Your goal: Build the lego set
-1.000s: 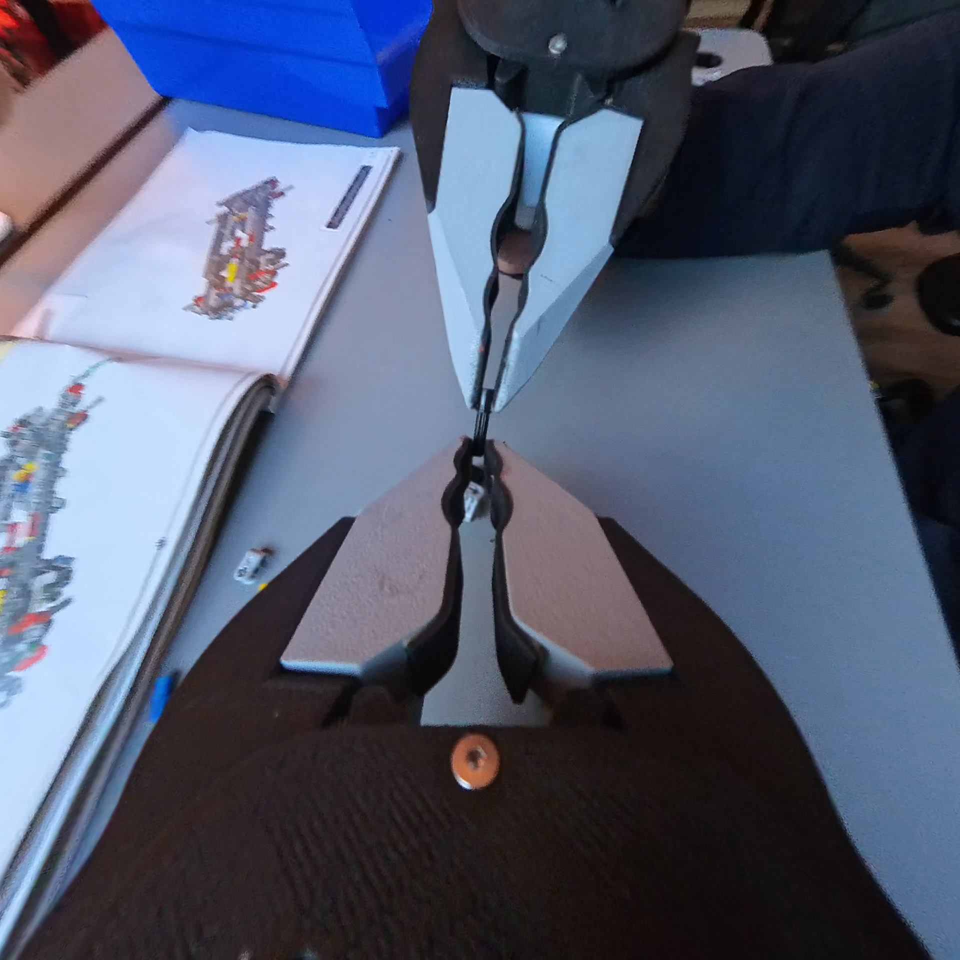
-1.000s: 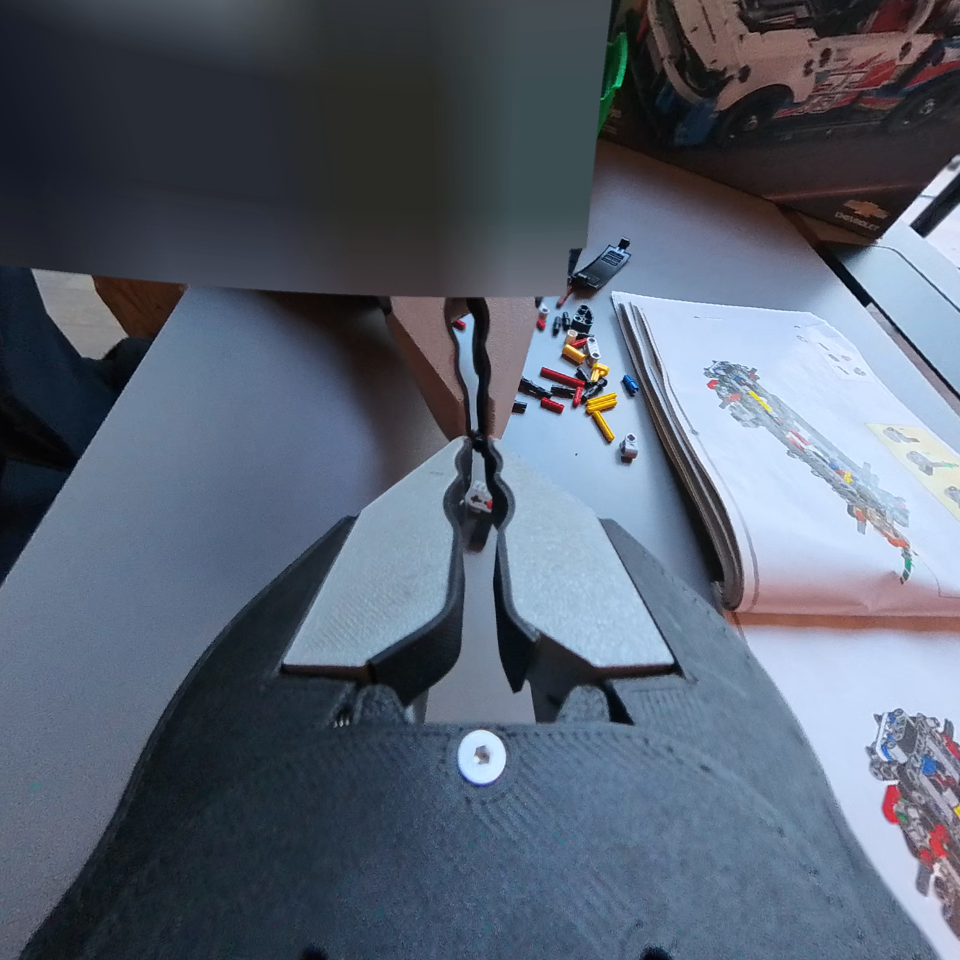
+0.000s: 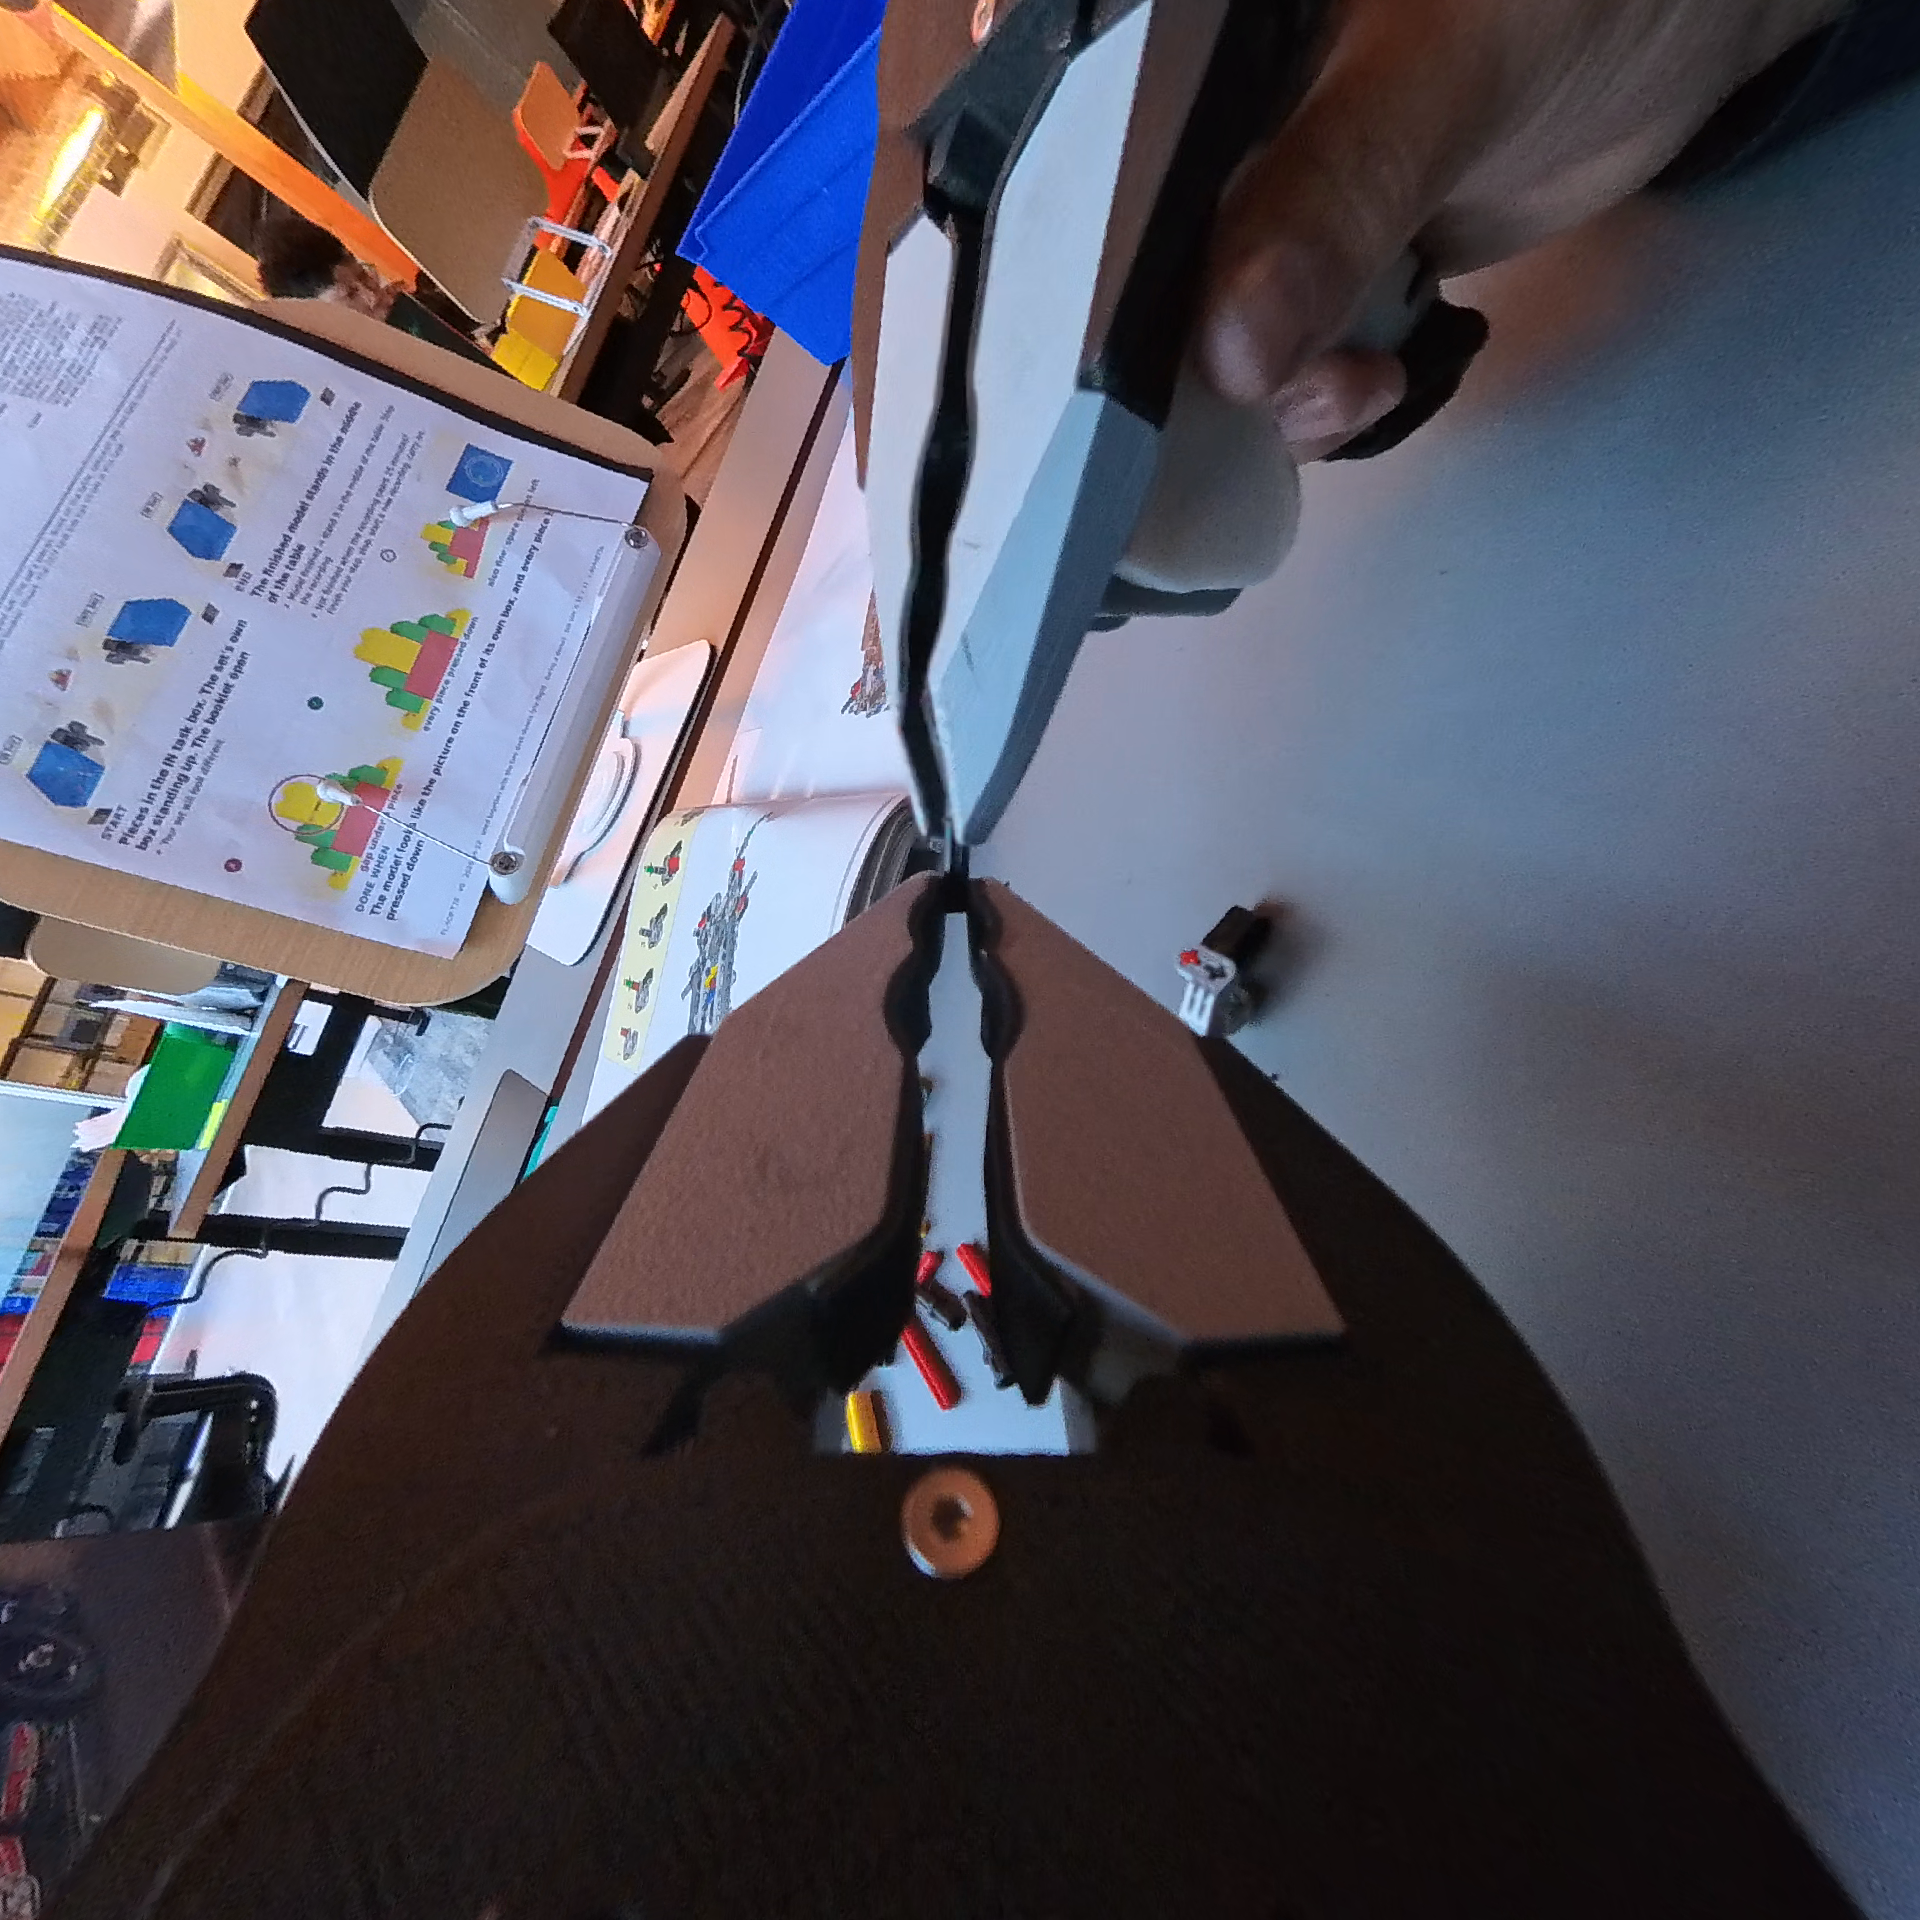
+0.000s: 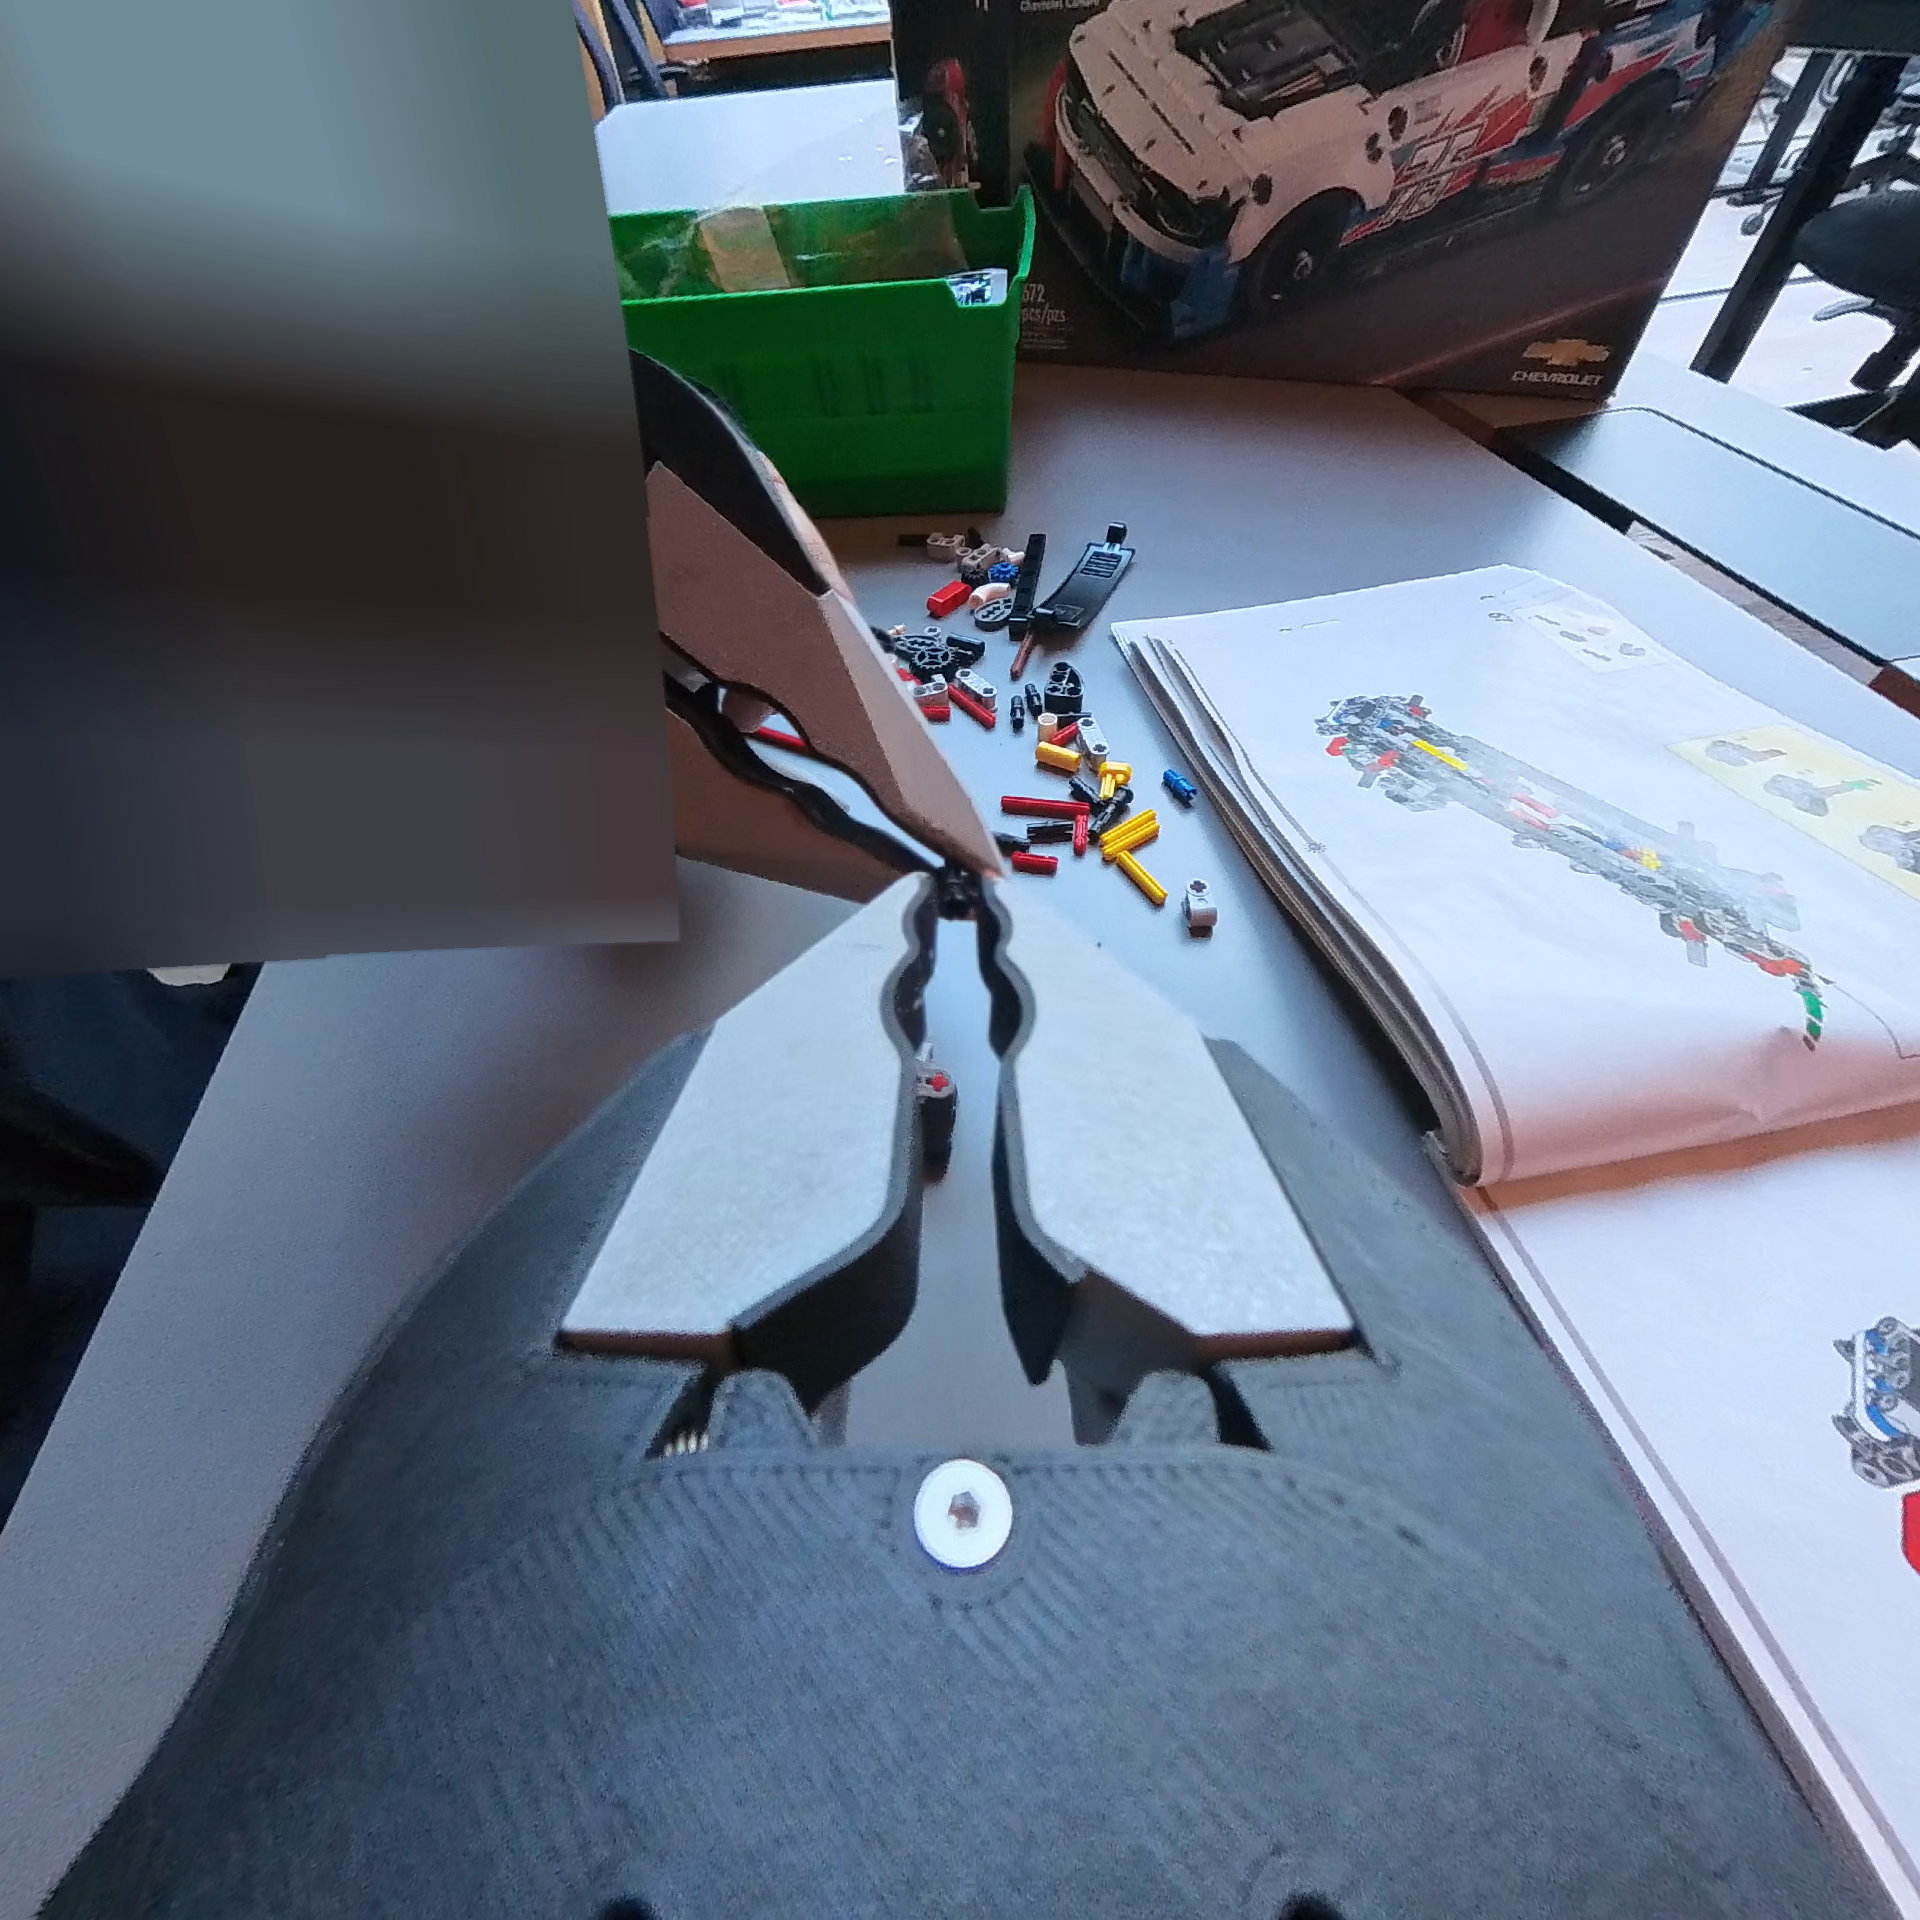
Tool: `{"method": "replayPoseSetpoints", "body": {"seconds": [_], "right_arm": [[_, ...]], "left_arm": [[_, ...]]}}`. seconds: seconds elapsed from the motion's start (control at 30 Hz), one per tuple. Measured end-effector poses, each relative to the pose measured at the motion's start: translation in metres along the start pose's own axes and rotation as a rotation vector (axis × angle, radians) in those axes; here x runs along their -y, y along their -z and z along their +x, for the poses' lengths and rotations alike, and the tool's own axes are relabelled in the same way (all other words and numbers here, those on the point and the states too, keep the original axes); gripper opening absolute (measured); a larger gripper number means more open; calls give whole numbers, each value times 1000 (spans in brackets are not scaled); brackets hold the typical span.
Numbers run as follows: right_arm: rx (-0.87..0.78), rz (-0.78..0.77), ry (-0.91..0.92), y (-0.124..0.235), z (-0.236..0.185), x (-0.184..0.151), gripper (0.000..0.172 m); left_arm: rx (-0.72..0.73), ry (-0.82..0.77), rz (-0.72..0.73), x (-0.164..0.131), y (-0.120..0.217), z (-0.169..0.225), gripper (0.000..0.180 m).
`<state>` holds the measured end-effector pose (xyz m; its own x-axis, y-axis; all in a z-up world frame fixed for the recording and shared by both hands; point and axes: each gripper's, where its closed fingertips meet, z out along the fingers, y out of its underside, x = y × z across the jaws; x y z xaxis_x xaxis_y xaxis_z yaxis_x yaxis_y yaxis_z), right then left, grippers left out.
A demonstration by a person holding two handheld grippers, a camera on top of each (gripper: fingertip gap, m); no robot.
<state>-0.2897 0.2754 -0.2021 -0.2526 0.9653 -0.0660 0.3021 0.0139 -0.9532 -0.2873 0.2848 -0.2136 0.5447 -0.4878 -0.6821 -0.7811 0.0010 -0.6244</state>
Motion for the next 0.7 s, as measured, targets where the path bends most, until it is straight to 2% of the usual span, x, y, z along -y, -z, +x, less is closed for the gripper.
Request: {"method": "replayPoseSetpoints", "body": {"seconds": [0.2, 0.27, 0.33, 0.4, 0.47, 0.6, 0.7], "right_arm": [[8, -15, 2, 0, -2, -2, 2], [3, -49, 15, 0, -1, -6, 2], [-13, -93, 33, 1, 1, -12, 2], [0, -156, 45, 3, -1, -20, 2], [7, -252, 50, 4, -2, -33, 2], [28, -328, 69, 0, -11, -42, 2], [49, -350, 72, -2, -19, -44, 2]], "left_arm": [[-29, 25, 1, 0, -1, 4, 2], [-101, 75, -23, -6, -3, 11, 3], [-214, 196, -60, -17, -7, 20, 18], [-376, 322, -83, -26, -7, 34, 25], [-475, 390, -90, -33, -7, 42, 30], [-579, 416, -116, -39, -8, 55, 32], [-601, 394, -117, -37, -10, 61, 24]]}}
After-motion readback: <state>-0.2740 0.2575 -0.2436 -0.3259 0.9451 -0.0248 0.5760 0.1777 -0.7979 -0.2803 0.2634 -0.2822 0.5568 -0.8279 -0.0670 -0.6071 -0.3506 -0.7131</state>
